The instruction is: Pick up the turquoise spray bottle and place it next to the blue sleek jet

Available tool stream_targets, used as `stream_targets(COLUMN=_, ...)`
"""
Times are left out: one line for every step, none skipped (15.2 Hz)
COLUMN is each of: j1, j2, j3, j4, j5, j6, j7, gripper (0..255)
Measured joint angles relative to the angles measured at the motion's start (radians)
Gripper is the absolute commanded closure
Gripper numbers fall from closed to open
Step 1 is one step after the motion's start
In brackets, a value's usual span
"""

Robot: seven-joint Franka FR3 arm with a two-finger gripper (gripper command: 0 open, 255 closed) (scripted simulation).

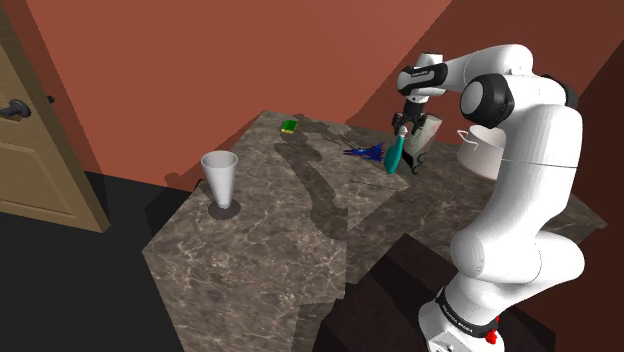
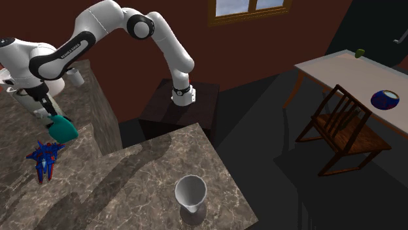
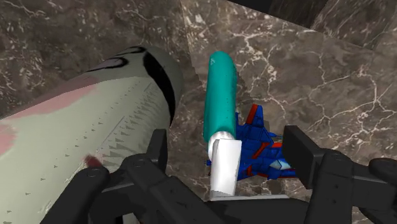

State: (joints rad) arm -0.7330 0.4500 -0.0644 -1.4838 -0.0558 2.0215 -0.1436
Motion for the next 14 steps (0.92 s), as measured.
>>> stream_targets(j1=0.0, j2=0.0, j3=0.0, j4=0.0, j5=0.0, j6=0.0, j7=0.0, gripper=0)
stream_targets(j1=0.0, j2=0.0, j3=0.0, j4=0.0, j5=0.0, j6=0.0, j7=0.0, gripper=0)
stream_targets(j1=0.0, j2=0.0, j3=0.0, j4=0.0, j5=0.0, j6=0.0, j7=0.0, gripper=0)
stream_targets(j1=0.001, j2=-0.003, j3=0.0, j4=0.009, j5=0.0, j6=-0.013, j7=0.001, gripper=0)
stream_targets(j1=0.002, j2=-0.014, j3=0.0, j4=0.016, j5=0.0, j6=-0.03, j7=0.001, gripper=0)
stream_targets(j1=0.002, j2=-0.022, j3=0.0, j4=0.033, j5=0.0, j6=-0.054, j7=0.0, gripper=0)
stream_targets(j1=0.005, j2=-0.025, j3=0.001, j4=0.058, j5=-0.001, j6=-0.082, j7=0.001, gripper=0)
stream_targets(j1=0.004, j2=-0.026, j3=0.001, j4=0.073, j5=0.0, j6=-0.097, j7=-0.001, gripper=0)
stream_targets(j1=0.004, j2=-0.032, j3=0.001, j4=0.072, j5=-0.001, j6=-0.103, j7=-0.001, gripper=0)
stream_targets(j1=0.005, j2=-0.033, j3=0.001, j4=0.074, j5=-0.001, j6=-0.106, j7=-0.001, gripper=0)
stream_targets(j1=0.005, j2=-0.034, j3=0.001, j4=0.074, j5=-0.001, j6=-0.107, j7=0.0, gripper=0)
stream_targets(j1=0.005, j2=-0.034, j3=0.001, j4=0.075, j5=-0.001, j6=-0.108, j7=0.0, gripper=0)
stream_targets(j1=0.005, j2=-0.034, j3=0.001, j4=0.075, j5=-0.001, j6=-0.109, j7=0.0, gripper=0)
stream_targets(j1=0.005, j2=-0.034, j3=0.001, j4=0.075, j5=-0.001, j6=-0.109, j7=0.0, gripper=0)
